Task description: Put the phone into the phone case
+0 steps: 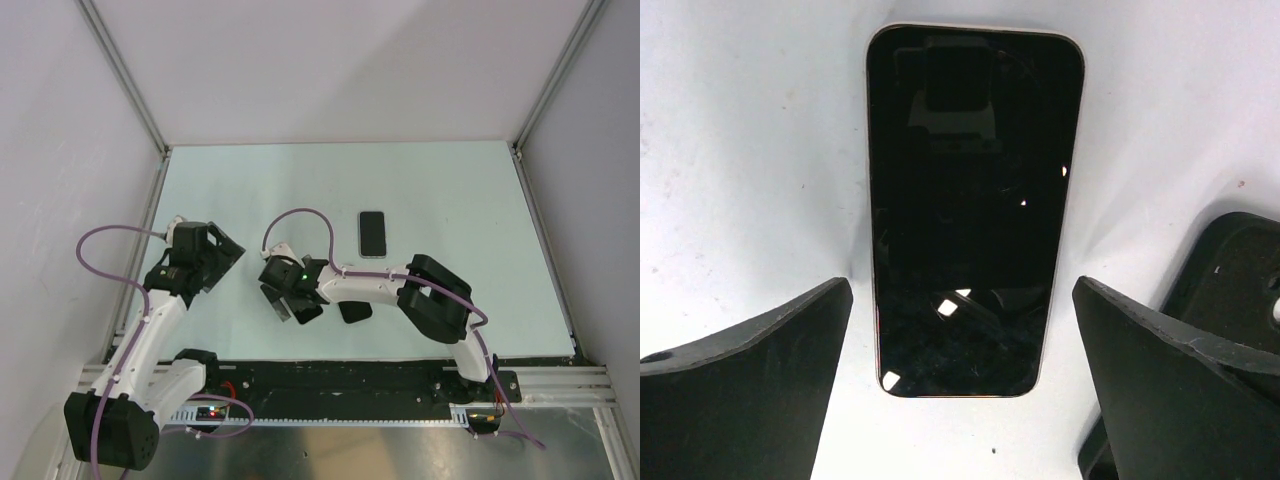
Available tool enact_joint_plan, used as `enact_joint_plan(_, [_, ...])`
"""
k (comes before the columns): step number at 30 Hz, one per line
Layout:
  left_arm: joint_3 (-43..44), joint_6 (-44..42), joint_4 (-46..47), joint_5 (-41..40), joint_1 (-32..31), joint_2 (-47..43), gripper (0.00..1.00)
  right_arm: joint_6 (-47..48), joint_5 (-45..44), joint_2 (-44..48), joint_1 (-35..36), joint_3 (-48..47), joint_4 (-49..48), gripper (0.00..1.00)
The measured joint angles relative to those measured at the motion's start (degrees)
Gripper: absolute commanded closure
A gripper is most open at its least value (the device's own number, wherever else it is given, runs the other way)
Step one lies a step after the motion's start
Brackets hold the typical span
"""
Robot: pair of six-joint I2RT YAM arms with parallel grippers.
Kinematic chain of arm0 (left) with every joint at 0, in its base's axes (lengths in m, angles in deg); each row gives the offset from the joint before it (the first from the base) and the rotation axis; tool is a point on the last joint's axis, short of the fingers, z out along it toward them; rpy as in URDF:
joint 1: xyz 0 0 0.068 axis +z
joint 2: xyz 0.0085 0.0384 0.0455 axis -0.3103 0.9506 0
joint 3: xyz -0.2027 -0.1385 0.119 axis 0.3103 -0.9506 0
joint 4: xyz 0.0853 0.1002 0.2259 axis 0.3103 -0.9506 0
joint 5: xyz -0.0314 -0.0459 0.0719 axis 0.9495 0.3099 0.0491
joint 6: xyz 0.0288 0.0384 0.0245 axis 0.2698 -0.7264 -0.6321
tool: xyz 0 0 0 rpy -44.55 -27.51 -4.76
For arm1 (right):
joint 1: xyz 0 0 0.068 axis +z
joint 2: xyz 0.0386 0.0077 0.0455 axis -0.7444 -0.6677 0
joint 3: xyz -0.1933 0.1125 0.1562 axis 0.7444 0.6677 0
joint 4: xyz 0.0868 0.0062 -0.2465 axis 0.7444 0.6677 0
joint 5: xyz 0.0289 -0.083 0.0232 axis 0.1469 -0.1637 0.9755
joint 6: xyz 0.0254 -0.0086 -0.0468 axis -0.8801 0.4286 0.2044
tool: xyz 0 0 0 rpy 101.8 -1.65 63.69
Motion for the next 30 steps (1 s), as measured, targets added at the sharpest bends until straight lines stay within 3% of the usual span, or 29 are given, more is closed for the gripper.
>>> enact_joint_plan(10, [0.0, 0.0, 0.0, 0.2, 0.0, -0.3, 0.11, -0.7, 3.9, 0.0, -0.9, 2.0, -2.6, 0.06])
enact_joint_plan(12, [0.0, 0.0, 0.0, 0.2, 0.0, -0.3, 0.11, -1.1, 4.7, 0.5, -1.5, 3.1, -4.1, 0.11])
enact_joint_plan(23, [0.0, 0.0, 0.0, 0.2, 0.0, -0.3, 0.11, -2.8, 4.4, 2.3, -2.6, 5.9, -6.4, 0.55])
enact_joint_plan(30, [0.0, 0.1, 0.0, 0.4, 0.0, -0.3, 0.11, -3.1, 4.2, 2.9, -2.6, 6.3, -5.6, 0.63])
